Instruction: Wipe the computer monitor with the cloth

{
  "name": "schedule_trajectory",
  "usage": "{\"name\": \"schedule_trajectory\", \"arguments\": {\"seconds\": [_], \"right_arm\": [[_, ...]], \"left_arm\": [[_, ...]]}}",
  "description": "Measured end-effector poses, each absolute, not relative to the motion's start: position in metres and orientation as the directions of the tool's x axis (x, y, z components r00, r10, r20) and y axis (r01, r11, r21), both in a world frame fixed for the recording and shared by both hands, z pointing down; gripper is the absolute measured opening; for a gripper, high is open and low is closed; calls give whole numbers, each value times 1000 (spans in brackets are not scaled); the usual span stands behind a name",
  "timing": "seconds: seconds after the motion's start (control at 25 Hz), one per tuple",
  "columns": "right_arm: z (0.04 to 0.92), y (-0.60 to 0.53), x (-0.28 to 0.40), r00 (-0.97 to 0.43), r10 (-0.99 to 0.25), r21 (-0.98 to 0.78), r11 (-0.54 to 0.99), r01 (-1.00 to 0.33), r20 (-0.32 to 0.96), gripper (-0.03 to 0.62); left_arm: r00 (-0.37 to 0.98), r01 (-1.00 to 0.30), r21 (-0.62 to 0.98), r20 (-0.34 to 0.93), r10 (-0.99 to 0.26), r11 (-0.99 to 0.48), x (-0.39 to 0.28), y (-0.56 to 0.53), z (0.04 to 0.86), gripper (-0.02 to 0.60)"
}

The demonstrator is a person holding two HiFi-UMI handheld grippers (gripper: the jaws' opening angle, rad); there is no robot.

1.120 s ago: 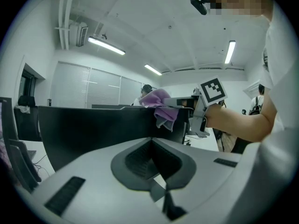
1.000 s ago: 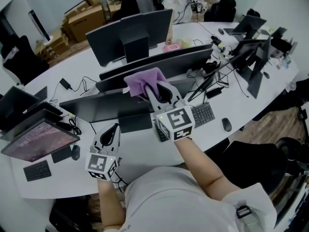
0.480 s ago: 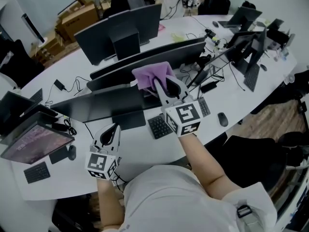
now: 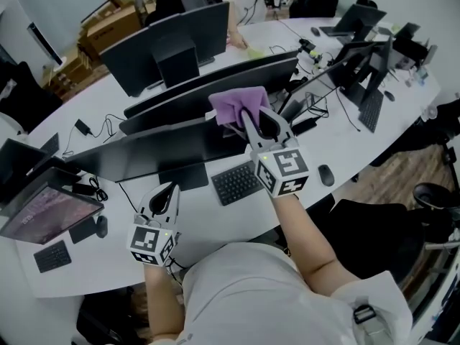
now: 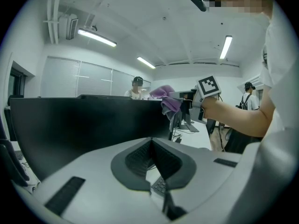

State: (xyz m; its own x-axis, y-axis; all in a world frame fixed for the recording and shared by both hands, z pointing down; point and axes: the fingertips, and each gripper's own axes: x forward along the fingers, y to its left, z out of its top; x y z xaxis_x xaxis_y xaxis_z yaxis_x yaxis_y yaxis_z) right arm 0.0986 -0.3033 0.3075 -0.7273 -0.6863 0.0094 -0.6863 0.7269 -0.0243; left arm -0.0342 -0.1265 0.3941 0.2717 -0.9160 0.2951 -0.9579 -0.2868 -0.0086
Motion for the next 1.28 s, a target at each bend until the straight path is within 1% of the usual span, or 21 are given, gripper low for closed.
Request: {"name": "schedule_trajectory", "arguments": {"seconds": [0.52, 0.68, 1.0, 1.28], "right_arm": [[315, -315, 142, -708, -705, -111, 707, -698, -36, 66], [326, -318, 155, -695, -718, -163, 690, -705, -37, 65], [361, -327, 162, -728, -686, -354, 683, -639, -9, 64], [389, -329, 160, -740, -673, -409, 672, -617, 10, 63]], "left_arm": [[242, -965, -16, 321, -916, -261, -2, -122, 405, -3], [233, -967, -18, 329, -915, -253, 5, -118, 409, -3], [229, -968, -15, 350, -908, -250, 16, -112, 420, -3], [228, -968, -12, 370, -900, -250, 18, -110, 432, -3]]}}
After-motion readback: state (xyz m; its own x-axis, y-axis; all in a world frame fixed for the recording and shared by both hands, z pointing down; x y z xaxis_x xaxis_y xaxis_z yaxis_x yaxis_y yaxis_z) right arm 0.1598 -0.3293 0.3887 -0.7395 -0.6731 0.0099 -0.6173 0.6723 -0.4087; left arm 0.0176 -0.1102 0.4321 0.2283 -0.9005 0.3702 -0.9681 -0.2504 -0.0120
